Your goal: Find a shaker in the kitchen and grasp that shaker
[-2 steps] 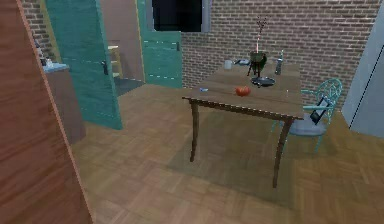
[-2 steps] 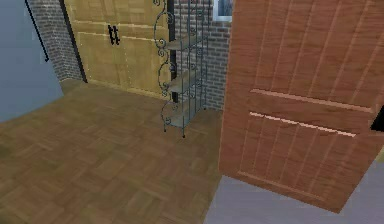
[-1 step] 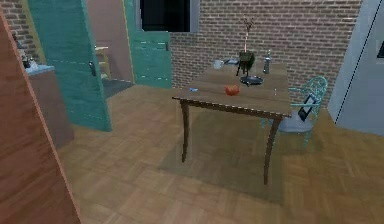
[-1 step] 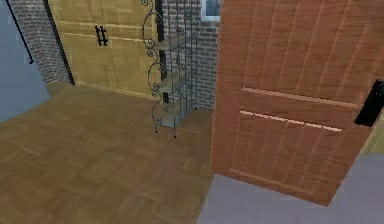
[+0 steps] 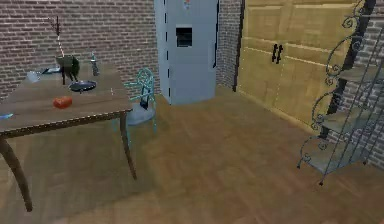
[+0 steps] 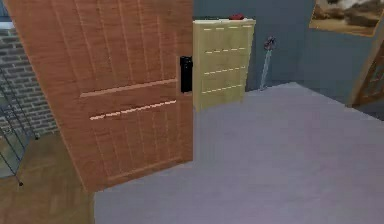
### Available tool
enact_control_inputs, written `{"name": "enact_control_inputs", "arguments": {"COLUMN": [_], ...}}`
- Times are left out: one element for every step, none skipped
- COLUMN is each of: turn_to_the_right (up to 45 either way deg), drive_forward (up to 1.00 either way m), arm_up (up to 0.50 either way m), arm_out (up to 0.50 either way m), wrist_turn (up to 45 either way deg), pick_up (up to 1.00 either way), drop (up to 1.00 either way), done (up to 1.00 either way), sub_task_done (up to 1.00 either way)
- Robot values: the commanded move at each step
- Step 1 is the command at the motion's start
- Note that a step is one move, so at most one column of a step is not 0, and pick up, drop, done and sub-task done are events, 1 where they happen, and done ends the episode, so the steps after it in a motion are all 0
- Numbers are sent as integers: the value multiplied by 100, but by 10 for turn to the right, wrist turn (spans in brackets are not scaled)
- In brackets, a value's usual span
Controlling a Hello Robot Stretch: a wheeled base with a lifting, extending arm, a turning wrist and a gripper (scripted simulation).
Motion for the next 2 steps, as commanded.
{"name": "enact_control_inputs", "arguments": {"turn_to_the_right": [450, 120], "drive_forward": [0, 0], "arm_up": [0, 0], "arm_out": [0, 0], "wrist_turn": [0, 0], "pick_up": [0, 0], "drop": [0, 0], "done": [0, 0], "sub_task_done": [0, 0]}}
